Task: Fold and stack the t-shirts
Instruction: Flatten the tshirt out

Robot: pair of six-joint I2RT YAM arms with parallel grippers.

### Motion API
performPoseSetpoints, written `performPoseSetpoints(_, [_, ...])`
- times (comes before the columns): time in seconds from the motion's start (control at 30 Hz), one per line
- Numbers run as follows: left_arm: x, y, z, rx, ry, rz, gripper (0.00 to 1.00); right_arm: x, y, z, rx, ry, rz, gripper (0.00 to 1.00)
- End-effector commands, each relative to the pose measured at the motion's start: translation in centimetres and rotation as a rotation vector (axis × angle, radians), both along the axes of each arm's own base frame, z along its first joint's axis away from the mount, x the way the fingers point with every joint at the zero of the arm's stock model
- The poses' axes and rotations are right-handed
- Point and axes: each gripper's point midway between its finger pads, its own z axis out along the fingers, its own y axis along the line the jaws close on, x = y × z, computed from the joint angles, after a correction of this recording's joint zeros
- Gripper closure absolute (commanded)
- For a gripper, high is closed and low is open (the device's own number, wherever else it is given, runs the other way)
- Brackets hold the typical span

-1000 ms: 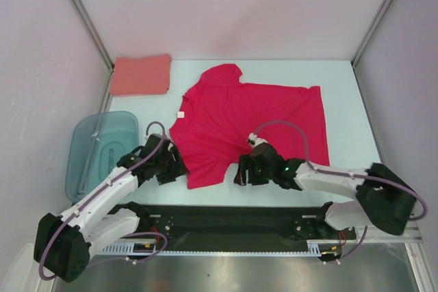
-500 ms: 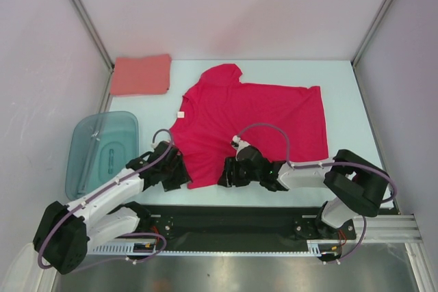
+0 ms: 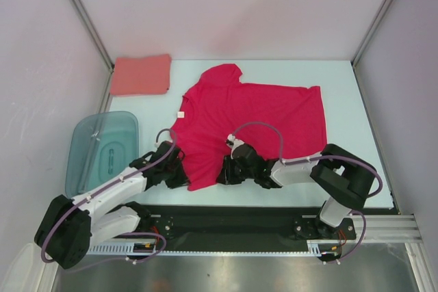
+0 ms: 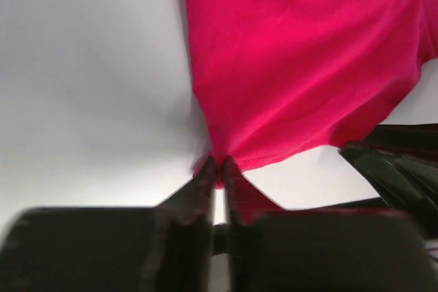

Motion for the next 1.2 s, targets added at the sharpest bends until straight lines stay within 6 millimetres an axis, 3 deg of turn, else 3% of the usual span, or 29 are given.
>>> performPoseSetpoints(0.0, [0.2,-1.0,0.9,-0.053,-0.035,-0.027,0.94,-0.8,0.5,-1.1,-0.037,0.008,0.046,0.75])
performPoseSetpoints(0.03, [0.2,-1.0,1.0,-0.057,-0.036,-0.020,1.00,-0.9,0.5,-1.1,-0.032,0.013,0.046,0.78])
performPoseSetpoints(0.1, [0.0,-0.7,1.4,-0.057,-0.042,-0.011,1.00,-1.2,0.4,-1.1,-0.033,0.023,0.055,0.94])
performPoseSetpoints(0.17, [-0.5,-0.4,2.0,-0.066,-0.045,0.003,1.00,-1.2,0.2,-0.7,-0.035,0.025,0.056,1.00])
performPoseSetpoints(0.43, [-2.4,-0.1,3.3,-0.134,-0.020,0.056,1.00,-3.1,-0.8,0.9,-0.044,0.077,0.102,1.00])
performPoseSetpoints(0.67, [-5.0,0.1,1.4,-0.184,0.061,0.087,1.00,-4.3,-1.4,0.4,-0.055,0.119,0.136,1.00])
performPoseSetpoints(0.83, [-6.0,1.1,1.0,-0.163,0.078,0.117,1.00,-5.4,-0.6,0.1,-0.025,0.159,0.176,1.00])
performPoseSetpoints(0.93, [-5.6,1.6,1.9,-0.160,0.029,0.134,1.00,-5.9,0.0,0.3,-0.007,0.176,0.189,1.00])
performPoseSetpoints(1.17, [-5.8,1.9,1.3,-0.123,0.059,0.126,1.00,-6.5,0.5,1.4,0.025,0.189,0.181,1.00])
